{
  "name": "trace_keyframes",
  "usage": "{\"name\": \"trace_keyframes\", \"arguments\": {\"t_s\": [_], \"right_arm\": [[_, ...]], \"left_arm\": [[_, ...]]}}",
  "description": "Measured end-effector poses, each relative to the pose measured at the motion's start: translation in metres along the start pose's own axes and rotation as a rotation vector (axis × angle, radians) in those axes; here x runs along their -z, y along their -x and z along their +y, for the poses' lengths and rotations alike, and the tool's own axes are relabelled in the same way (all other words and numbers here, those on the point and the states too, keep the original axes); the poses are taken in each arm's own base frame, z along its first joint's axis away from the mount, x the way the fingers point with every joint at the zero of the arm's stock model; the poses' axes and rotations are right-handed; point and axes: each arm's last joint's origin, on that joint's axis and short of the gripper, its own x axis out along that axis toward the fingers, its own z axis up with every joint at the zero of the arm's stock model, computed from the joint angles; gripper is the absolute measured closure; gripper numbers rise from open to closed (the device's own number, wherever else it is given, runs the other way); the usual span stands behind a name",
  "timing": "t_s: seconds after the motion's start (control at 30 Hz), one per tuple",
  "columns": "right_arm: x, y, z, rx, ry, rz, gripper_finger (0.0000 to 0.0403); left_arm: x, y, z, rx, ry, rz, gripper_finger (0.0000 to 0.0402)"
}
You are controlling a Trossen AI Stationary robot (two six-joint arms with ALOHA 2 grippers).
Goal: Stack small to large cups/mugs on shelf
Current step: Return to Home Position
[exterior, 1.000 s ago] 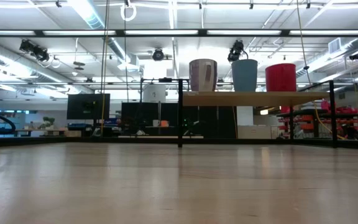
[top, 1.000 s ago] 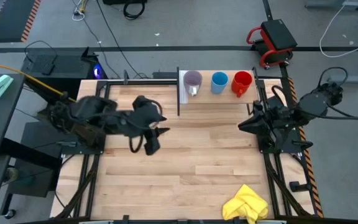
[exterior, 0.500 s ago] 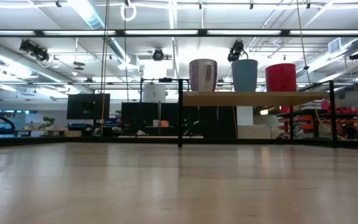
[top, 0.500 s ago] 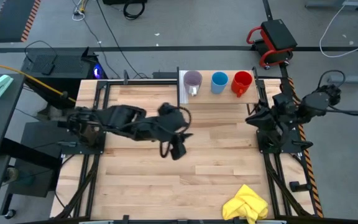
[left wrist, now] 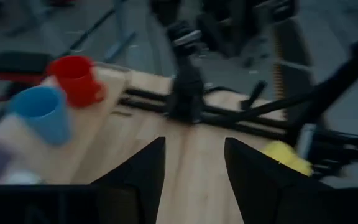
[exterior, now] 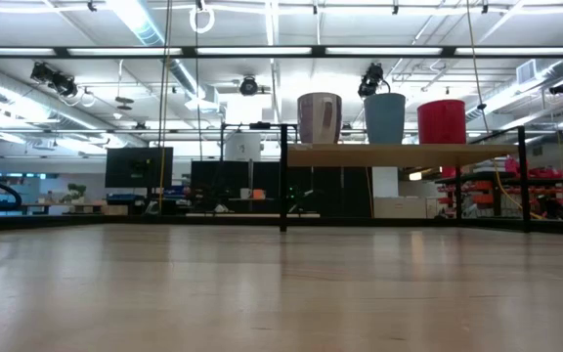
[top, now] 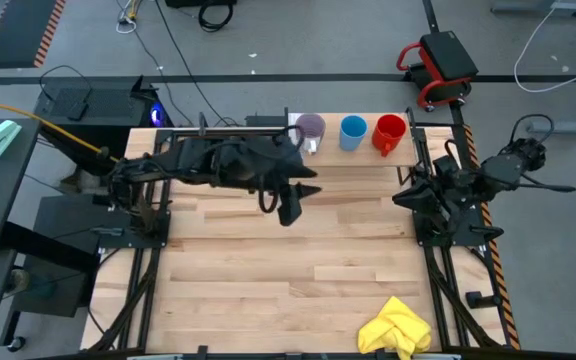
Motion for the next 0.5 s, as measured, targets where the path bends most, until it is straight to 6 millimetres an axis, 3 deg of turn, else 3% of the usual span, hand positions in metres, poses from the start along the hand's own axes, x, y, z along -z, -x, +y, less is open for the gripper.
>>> {"name": "trace_keyframes", "arguments": {"t_s": [0.27,0.5], "right_arm": [[-0.005,0.0,0.003,-0.032,0.047,-0.05,0.0353],[-0.005,0.0,0.003,-0.03,0.047,-0.051,0.0353]], "left_arm": [[0.01,-0.06,-0.012,0.19,-0.025,0.004,0.0223],[0.0,-0.087,0.004,0.303,-0.026,-0.102,0.0229]]}}
